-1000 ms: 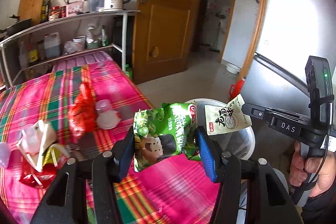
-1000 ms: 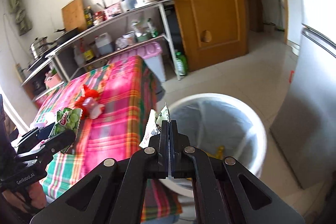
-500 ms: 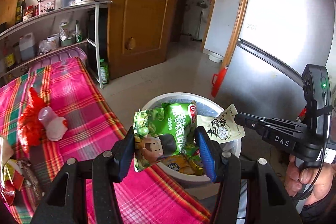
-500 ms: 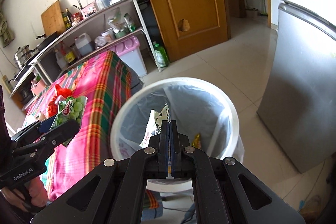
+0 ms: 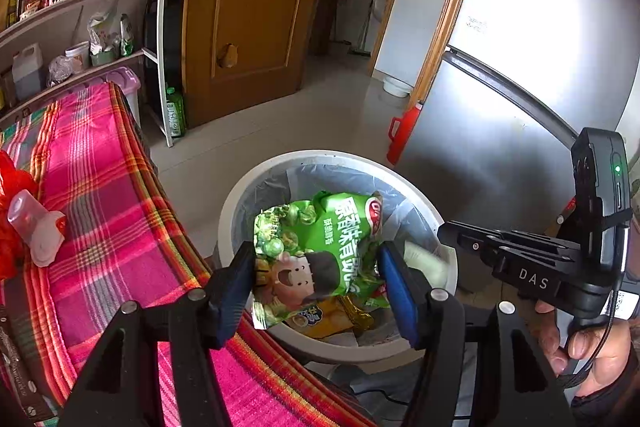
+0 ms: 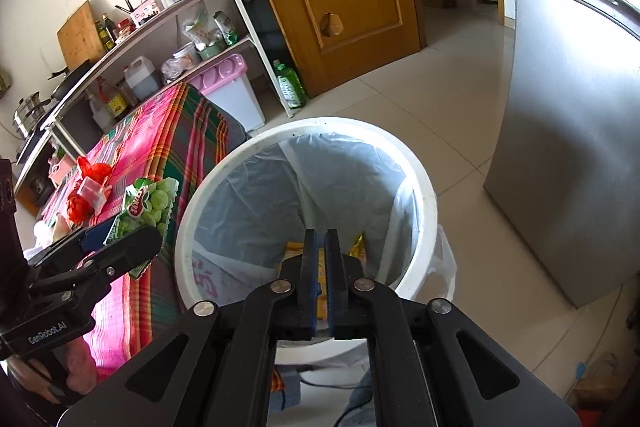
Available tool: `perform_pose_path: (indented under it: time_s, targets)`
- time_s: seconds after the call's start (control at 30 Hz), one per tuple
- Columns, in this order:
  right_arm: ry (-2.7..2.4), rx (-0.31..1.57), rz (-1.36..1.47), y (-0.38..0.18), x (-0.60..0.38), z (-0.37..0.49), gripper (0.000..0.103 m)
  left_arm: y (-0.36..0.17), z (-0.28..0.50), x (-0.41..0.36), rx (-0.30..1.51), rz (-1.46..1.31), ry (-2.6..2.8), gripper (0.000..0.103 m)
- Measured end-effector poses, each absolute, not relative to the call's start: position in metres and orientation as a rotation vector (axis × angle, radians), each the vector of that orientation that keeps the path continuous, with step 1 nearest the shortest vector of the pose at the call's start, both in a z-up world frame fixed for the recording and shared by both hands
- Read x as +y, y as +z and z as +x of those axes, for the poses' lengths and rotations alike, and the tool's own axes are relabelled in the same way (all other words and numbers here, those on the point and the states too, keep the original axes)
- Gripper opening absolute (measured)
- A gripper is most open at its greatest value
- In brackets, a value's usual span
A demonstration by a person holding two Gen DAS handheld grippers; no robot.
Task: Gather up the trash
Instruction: 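Carry both bags over the white bin and open both grippers to drop them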
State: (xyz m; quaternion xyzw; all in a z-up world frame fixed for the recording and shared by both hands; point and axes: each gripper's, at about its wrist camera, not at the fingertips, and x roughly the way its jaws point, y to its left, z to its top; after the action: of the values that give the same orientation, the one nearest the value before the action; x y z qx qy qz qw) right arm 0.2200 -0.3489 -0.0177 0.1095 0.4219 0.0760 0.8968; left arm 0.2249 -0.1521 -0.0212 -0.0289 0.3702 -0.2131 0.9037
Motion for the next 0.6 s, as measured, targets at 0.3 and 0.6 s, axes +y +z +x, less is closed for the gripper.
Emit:
perform_pose_path:
  time_s: [0.3, 0.6]
  targets:
    - [0.168, 0.843, 0.225, -0.007, -0.344, 0.215, 0.022, -0.020, 0.223, -0.144, 0.766, -0.107, -0.440, 0.067]
    - [0.216, 0.784, 0.202, 0.014, -0.327, 0.199, 0.022, -0.003, 0.203, -0.121, 0.715, -0.154, -0.421, 0.067]
